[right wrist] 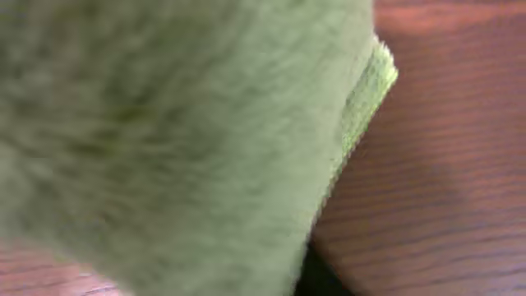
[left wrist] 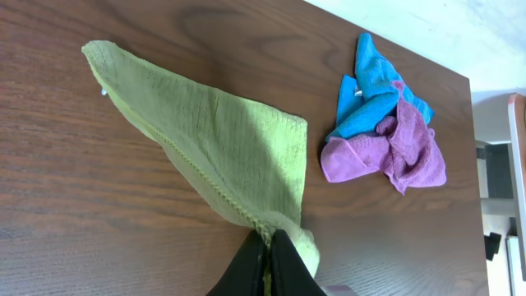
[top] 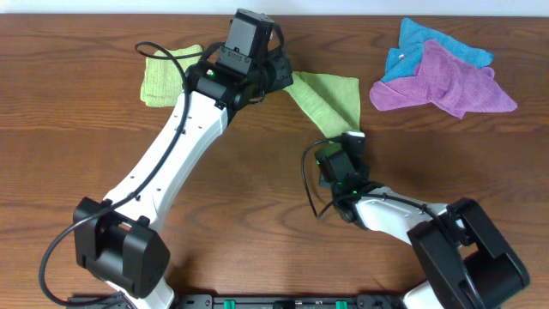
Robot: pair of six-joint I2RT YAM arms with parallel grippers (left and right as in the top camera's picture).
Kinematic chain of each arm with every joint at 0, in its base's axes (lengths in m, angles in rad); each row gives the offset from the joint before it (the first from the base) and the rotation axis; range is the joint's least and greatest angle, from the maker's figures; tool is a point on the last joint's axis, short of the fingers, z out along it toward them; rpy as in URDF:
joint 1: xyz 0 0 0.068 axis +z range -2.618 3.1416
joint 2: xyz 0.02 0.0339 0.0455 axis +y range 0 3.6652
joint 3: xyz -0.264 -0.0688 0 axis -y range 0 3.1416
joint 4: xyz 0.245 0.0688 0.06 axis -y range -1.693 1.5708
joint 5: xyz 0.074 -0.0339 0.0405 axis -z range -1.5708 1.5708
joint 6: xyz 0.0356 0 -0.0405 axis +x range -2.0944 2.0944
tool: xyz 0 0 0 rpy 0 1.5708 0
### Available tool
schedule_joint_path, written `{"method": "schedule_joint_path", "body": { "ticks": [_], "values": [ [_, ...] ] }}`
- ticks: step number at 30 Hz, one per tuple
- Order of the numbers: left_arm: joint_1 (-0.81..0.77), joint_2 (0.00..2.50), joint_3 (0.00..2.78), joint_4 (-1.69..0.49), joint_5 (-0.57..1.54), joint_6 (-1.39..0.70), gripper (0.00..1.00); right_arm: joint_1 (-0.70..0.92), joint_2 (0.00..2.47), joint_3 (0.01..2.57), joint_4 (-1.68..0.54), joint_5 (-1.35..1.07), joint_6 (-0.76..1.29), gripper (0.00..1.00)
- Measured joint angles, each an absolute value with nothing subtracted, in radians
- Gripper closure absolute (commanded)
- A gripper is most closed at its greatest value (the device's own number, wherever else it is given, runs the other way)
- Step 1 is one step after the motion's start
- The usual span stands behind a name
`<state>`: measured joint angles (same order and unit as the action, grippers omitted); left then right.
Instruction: Fold the cloth
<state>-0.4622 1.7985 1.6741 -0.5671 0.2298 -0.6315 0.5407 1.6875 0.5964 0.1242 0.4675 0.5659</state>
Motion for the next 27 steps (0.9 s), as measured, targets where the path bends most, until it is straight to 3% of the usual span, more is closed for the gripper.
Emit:
{"method": "schedule_joint_path", "body": {
  "ticks": [2,3,4,5,6,12,17,21,27],
  "values": [
    [-0.462,1.798,1.674,-0.568,0.230,-0.632,0.94,0.541,1.688,0.596,0.129,0.470,0.562,0.99],
    [-0.462,1.798,1.674,-0.569,0.230,-0.632,0.94,0.541,1.688,0.596,0.135,0.471,0.562,0.89],
    [-0.462,1.798,1.674,-0.572,0.229,-0.632,0.94,0.541,1.688,0.596,0.142,0.471,0.565,0.47],
    [-0.462,1.798,1.674,-0.575,0.229,-0.632,0.94,0.541,1.688,0.596,0.145,0.469,0.566,0.17],
    [-0.462,1.798,1.674,-0.579,0.226,-0.631,0.94,0.541,1.688,0.596,0.146,0.466,0.565,0.02],
    [-0.462,1.798,1.674,-0.593,0.190,-0.627,0.94,0.541,1.642,0.597,0.117,0.277,0.560,0.01],
    [-0.462,1.798,1.674,-0.595,0.152,-0.615,0.94,0.541,1.489,0.602,-0.093,0.091,0.633,0.01],
    [-0.462,1.798,1.674,-0.596,0.145,-0.601,0.94,0.541,1.399,0.602,-0.150,0.088,0.655,0.01],
    [-0.462,1.798,1.674,-0.595,0.142,-0.598,0.94,0.541,1.434,0.603,-0.048,0.128,0.632,0.01]
  ]
}}
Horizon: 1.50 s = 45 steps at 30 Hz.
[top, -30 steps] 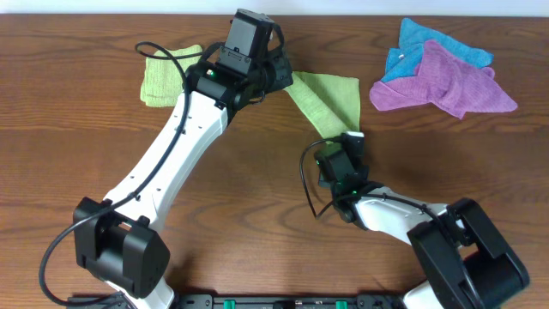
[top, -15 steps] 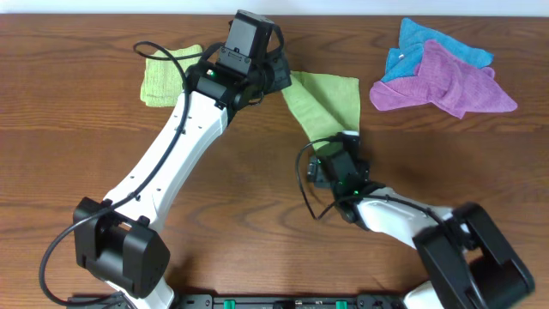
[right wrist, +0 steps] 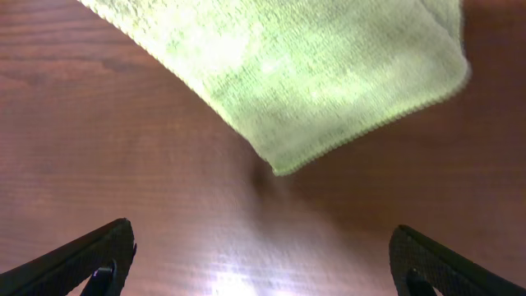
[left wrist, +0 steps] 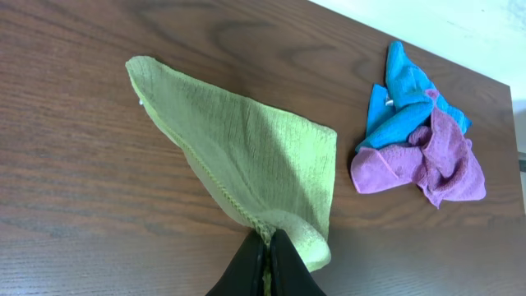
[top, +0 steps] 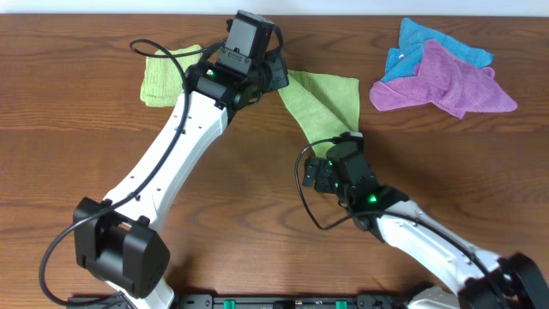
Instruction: Fold the cloth
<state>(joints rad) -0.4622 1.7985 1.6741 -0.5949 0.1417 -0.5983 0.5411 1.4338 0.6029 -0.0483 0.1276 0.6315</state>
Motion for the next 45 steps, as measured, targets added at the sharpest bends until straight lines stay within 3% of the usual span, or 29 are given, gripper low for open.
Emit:
{"method": "schedule_joint_path", "body": {
  "ticks": [6,11,15,30,42,43,45],
  "values": [
    [-0.462,1.798,1.674,-0.595,0.141,-0.598,0.94,0.541,1.541,0.603,-0.024,0.054,0.736,0.01],
    [-0.462,1.798,1.674,-0.595,0.134,-0.598,0.94,0.543,1.516,0.603,-0.003,-0.007,0.926,0.01],
    [-0.462,1.798,1.674,-0.595,0.131,-0.596,0.94,0.548,1.499,0.603,0.035,-0.009,0.952,0.01],
    [-0.462,1.798,1.674,-0.590,0.130,-0.594,0.94,0.549,1.639,0.665,0.049,0.099,0.321,0.03],
    [-0.462,1.798,1.674,-0.587,0.131,-0.594,0.94,0.549,1.802,0.842,-0.006,0.308,0.055,0.01],
    [-0.462,1.798,1.674,-0.587,0.131,-0.594,0.94,0.549,1.806,0.849,-0.007,0.323,0.050,0.03],
    [-0.462,1.798,1.674,-0.587,0.131,-0.594,0.95,0.550,1.811,0.856,-0.017,0.352,0.046,0.17]
  ]
}}
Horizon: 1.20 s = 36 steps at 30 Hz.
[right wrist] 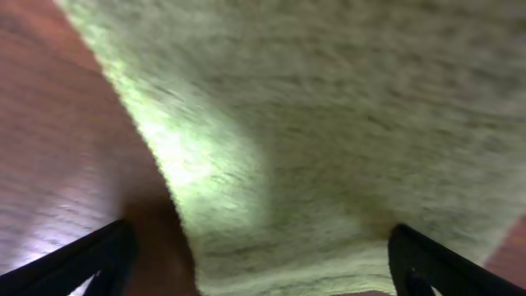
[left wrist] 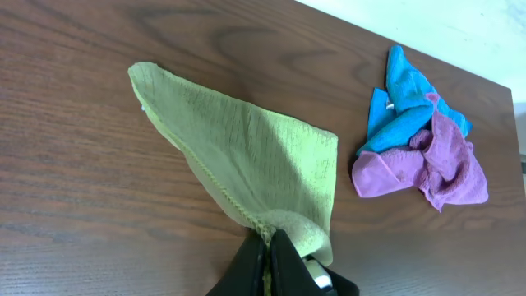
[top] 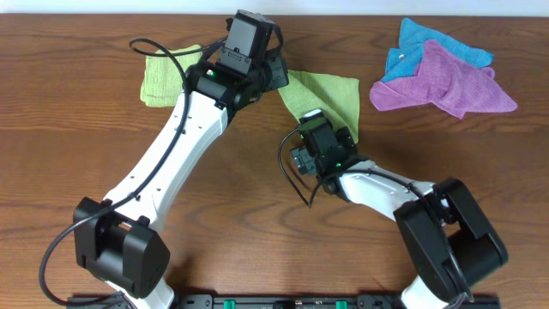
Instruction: Fold the cloth
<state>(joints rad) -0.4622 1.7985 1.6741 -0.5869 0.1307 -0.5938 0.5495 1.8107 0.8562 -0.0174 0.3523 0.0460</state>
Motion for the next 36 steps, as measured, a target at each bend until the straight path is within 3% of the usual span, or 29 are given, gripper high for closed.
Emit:
{"method": "schedule_joint_path", "body": {
  "ticks": [1,6,8,13,16,18,19,20,21,23,25,27,31,32,36],
  "values": [
    [-0.462,1.798,1.674,-0.586,0.131,-0.594,0.94,0.550,1.811,0.858,-0.029,0.368,0.046,0.23],
    [-0.462,1.798,1.674,-0.575,0.131,-0.594,0.94,0.550,1.811,0.864,-0.076,0.423,0.058,0.27],
    [-0.462,1.798,1.674,-0.572,0.131,-0.594,0.94,0.550,1.811,0.869,-0.106,0.439,0.067,0.41],
    [-0.462,1.798,1.674,-0.570,0.131,-0.594,0.94,0.555,1.810,0.877,-0.168,0.466,0.122,0.45],
    [-0.462,1.798,1.674,-0.570,0.131,-0.594,0.94,0.557,1.810,0.880,-0.195,0.473,0.144,0.61],
    [-0.462,1.798,1.674,-0.570,0.131,-0.594,0.94,0.561,1.810,0.879,-0.206,0.475,0.157,0.84],
    [-0.462,1.798,1.674,-0.570,0.131,-0.595,0.94,0.562,1.810,0.879,-0.211,0.472,0.157,0.80],
    [-0.462,1.798,1.674,-0.569,0.131,-0.594,0.94,0.566,1.813,0.874,-0.213,0.477,0.163,0.65],
    [-0.462,1.798,1.674,-0.569,0.131,-0.595,0.94,0.566,1.813,0.873,-0.213,0.482,0.173,0.64],
    [-0.462,1.798,1.674,-0.569,0.131,-0.595,0.94,0.566,1.812,0.873,-0.211,0.493,0.175,0.76],
    [-0.462,1.798,1.674,-0.568,0.131,-0.595,0.94,0.566,1.813,0.872,-0.205,0.493,0.179,0.77],
    [-0.462,1.798,1.674,-0.568,0.131,-0.595,0.94,0.567,1.814,0.870,-0.193,0.490,0.179,0.70],
    [-0.462,1.798,1.674,-0.568,0.131,-0.595,0.94,0.567,1.819,0.867,-0.153,0.487,0.179,0.68],
    [-0.462,1.798,1.674,-0.568,0.131,-0.595,0.94,0.567,1.821,0.867,-0.141,0.485,0.179,0.70],
    [-0.462,1.798,1.674,-0.568,0.131,-0.595,0.94,0.567,1.826,0.864,-0.111,0.469,0.178,0.99]
  ]
}}
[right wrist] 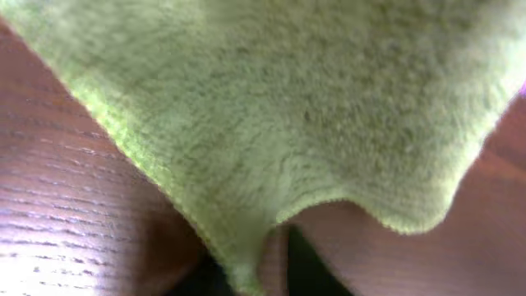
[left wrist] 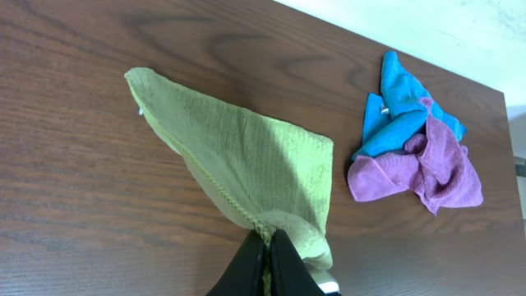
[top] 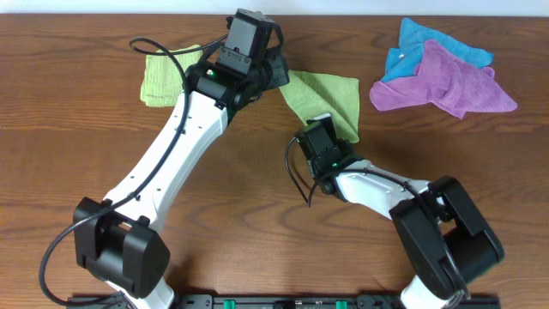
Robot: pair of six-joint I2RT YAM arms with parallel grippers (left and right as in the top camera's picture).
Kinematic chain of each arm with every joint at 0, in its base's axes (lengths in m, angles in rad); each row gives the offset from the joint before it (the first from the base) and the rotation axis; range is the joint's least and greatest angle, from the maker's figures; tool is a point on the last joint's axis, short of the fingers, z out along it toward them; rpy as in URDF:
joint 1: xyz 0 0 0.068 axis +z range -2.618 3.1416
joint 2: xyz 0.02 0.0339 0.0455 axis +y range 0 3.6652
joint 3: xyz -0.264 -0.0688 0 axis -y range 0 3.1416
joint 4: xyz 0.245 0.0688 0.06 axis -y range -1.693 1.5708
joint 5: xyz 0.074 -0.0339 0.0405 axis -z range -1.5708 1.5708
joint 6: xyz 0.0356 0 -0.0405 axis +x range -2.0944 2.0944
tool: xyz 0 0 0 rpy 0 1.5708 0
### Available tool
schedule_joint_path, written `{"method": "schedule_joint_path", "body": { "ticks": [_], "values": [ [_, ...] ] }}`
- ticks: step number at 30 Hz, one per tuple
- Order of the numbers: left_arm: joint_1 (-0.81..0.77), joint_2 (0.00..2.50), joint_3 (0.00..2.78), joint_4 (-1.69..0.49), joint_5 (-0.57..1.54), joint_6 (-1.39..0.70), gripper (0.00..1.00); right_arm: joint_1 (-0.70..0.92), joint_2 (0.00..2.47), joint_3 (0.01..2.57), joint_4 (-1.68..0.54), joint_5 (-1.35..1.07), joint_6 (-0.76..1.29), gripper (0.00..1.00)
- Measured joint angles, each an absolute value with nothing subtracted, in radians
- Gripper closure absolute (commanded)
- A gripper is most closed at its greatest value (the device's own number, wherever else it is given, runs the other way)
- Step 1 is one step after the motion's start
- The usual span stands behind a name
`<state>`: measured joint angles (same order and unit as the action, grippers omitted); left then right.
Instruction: Fold the cloth
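Note:
A lime-green cloth (top: 330,96) lies partly lifted on the wooden table (top: 77,163). In the left wrist view the green cloth (left wrist: 246,156) spreads as a triangle from the left gripper (left wrist: 267,240), which is shut on one corner. Overhead, that left gripper (top: 280,79) holds the cloth's far-left corner. My right gripper (top: 321,127) is at the near edge. In the right wrist view the cloth (right wrist: 288,99) fills the frame and the right gripper (right wrist: 263,275) is shut on its hanging edge.
A second green cloth (top: 167,77) lies at the back left, partly behind the left arm. A blue cloth (top: 420,39) and a purple cloth (top: 455,84) are heaped at the back right. The table's far edge runs just behind them.
My right gripper was open with its fingers wide under the cloth's near edge; now it is shut on that edge. The left gripper still pinches its corner in the same place.
The left gripper has been shut on the cloth's corner at every moment. The right gripper was first pressed against the cloth's near-right corner, then open and clear of the cloth, then open under the near-left edge, and now is shut on it.

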<state>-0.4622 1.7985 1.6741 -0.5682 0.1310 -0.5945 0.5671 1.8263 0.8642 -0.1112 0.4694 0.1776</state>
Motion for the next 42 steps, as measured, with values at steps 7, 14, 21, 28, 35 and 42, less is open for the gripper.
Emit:
{"method": "schedule_joint_path", "body": {
  "ticks": [7,14,21,28,35,42],
  "values": [
    [-0.462,1.798,1.674,-0.568,0.131,-0.594,0.94,0.567,1.827,0.860,-0.091,0.460,0.183,0.99],
    [-0.462,1.798,1.674,-0.595,0.139,-0.585,0.94,0.593,1.784,0.872,-0.295,0.463,0.199,0.99],
    [-0.462,1.798,1.681,-0.805,0.141,-0.498,0.94,0.631,1.439,0.906,-0.643,0.382,0.350,0.99],
    [-0.467,1.798,1.681,-1.081,0.126,-0.463,0.94,0.630,1.193,0.929,-0.867,0.327,0.415,0.99],
    [-0.480,1.798,1.657,-1.173,0.128,-0.455,0.94,0.631,1.225,0.922,-0.889,0.302,0.414,0.99],
    [-0.482,1.798,1.655,-1.127,0.128,-0.450,0.94,0.631,1.237,0.919,-0.770,0.294,0.378,0.99]
  ]
}}
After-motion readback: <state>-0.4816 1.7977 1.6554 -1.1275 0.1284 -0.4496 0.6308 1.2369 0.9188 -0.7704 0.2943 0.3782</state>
